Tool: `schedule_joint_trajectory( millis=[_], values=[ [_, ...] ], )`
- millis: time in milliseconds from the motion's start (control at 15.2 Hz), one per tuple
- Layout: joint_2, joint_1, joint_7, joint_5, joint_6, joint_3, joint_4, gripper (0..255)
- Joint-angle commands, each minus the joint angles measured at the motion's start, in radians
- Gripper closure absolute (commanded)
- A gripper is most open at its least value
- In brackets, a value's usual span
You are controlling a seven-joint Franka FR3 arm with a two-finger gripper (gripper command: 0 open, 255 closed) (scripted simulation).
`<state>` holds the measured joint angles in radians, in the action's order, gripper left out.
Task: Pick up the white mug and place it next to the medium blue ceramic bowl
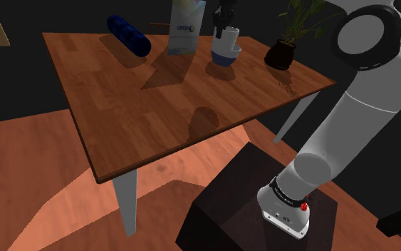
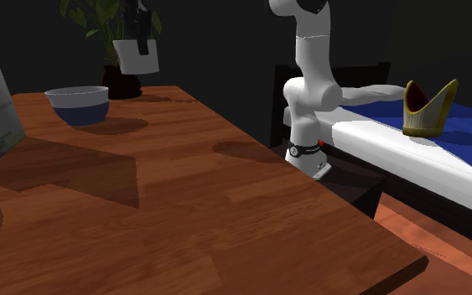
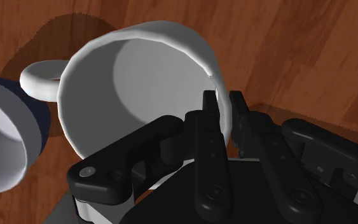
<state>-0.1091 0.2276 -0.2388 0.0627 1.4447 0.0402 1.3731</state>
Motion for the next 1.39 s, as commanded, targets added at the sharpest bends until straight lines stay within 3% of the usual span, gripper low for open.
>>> schedule_joint_trajectory(
  millis=[0, 594, 990, 1320],
  values=[
    [-0.001, 0.027, -0.050, -0.001, 0.004, -0.021, 0.000, 255],
    [-0.103, 0.150, -0.257, -0.011, -0.017, -0.107, -0.135, 255],
    [-0.255, 0.253, -0.403, -0.036, -0.075, -0.157, -0.353, 255],
    [-0.207, 0.248, -0.396, -0.030, 0.020, -0.155, -0.211, 255]
  ],
)
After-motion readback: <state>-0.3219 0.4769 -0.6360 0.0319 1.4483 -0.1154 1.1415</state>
